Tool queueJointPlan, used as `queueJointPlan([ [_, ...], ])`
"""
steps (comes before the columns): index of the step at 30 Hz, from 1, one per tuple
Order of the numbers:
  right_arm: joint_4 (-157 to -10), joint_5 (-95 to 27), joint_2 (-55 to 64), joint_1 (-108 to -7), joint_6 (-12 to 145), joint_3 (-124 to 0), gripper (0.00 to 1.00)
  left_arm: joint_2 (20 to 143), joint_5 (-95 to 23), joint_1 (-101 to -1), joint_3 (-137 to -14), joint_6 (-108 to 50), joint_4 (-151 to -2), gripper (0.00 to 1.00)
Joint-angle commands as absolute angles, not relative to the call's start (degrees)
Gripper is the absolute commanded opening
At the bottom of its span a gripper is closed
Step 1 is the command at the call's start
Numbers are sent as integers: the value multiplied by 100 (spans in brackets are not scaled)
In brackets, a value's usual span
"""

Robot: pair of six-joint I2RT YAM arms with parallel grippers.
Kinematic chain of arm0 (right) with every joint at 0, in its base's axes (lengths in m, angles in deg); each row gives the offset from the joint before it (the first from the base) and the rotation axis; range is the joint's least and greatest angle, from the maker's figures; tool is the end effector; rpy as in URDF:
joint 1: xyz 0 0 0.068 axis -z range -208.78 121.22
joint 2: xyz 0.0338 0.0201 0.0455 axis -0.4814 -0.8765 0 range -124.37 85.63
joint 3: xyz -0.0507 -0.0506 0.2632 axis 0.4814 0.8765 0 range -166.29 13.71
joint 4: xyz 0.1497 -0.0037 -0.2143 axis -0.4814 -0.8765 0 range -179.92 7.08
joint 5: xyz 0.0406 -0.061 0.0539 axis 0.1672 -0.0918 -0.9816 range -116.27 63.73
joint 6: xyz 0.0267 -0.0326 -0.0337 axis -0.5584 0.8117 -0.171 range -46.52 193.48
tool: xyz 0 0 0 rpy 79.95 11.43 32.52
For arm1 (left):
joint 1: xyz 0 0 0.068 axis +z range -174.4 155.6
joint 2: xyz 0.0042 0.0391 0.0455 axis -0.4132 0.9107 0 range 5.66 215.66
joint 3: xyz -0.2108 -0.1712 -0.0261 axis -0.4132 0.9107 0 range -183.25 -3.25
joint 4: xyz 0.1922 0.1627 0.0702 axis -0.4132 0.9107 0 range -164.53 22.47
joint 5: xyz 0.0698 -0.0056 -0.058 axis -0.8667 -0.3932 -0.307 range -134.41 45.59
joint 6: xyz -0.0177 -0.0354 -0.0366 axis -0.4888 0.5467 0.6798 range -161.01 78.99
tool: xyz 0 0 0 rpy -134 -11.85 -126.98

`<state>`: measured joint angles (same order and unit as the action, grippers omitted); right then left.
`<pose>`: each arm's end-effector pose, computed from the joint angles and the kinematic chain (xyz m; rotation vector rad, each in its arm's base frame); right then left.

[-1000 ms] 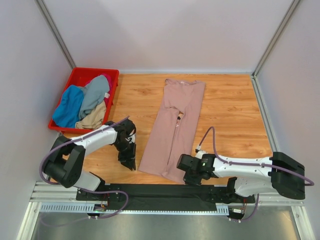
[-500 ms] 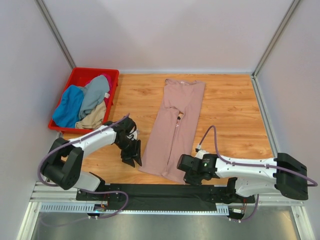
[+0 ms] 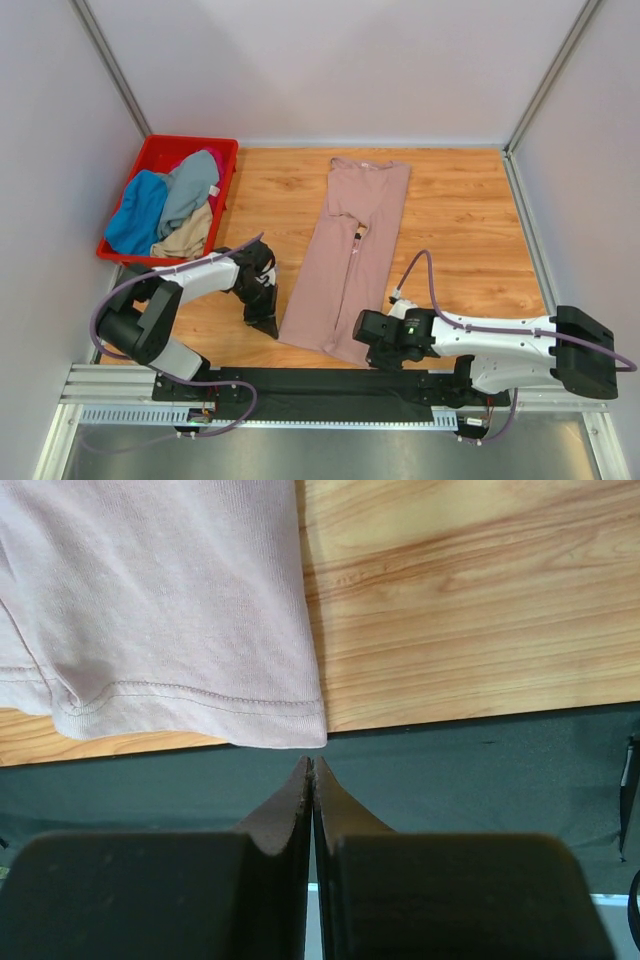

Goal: Fold and stack the t-shirts
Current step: Fold the tshirt

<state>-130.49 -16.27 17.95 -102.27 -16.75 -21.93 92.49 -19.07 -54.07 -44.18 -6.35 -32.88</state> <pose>0.0567 0.1697 0.1712 0.4503 2.9003 0.2278 0.1865 -0.1239 0.1368 0.1118 -2.8828 0.5819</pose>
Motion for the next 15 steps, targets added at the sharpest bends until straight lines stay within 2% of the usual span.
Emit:
queueJointPlan([
  [1,-13214,-1353,1840,-10278,-1863,-2408,0,9259,-1735,-5446,-4360,-585,-3481,1],
  [13,-13540,-1256,1989,-10375,-2012,-2479,1,8564,-1760,-5499,-4166,-269,-2918,0],
  [15,-13338,-1247,1989,-10375,-2152,-2409,12,8617,-1822,-5499,-4280,-330,-2848,0],
])
